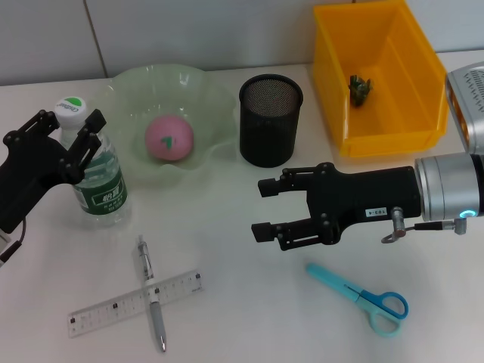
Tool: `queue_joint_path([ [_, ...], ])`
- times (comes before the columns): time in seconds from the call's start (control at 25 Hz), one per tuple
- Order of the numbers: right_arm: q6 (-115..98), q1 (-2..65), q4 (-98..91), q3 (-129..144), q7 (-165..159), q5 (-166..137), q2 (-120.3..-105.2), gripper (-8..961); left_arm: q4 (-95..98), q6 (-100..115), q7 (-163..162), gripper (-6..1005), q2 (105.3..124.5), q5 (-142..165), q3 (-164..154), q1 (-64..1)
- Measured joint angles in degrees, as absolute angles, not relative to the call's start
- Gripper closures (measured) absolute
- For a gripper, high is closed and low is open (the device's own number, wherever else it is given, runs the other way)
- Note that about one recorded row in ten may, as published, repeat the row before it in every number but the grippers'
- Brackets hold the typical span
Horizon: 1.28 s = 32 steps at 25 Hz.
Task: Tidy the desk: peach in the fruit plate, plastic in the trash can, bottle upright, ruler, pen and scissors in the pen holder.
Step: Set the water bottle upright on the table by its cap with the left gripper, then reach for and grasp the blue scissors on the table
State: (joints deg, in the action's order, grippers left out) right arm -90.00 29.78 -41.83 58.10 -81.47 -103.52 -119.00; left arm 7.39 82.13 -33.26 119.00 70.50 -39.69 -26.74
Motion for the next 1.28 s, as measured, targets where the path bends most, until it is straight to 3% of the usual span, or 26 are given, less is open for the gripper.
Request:
queue_joint_path([
  [1.2,-90.53,29.96,-41.77,58.71,-81.63,-103.53,-119.00,178,7.40,80.87,-33.76,554,118.93,69.93,-39.86,-26.32],
  [1.28,-90.65,29.96,-41.76,58.71,-81.66,-103.53,-119.00,178,7.40,80.91,-33.79,415,118.92,69.92,-40.02,-26.30],
])
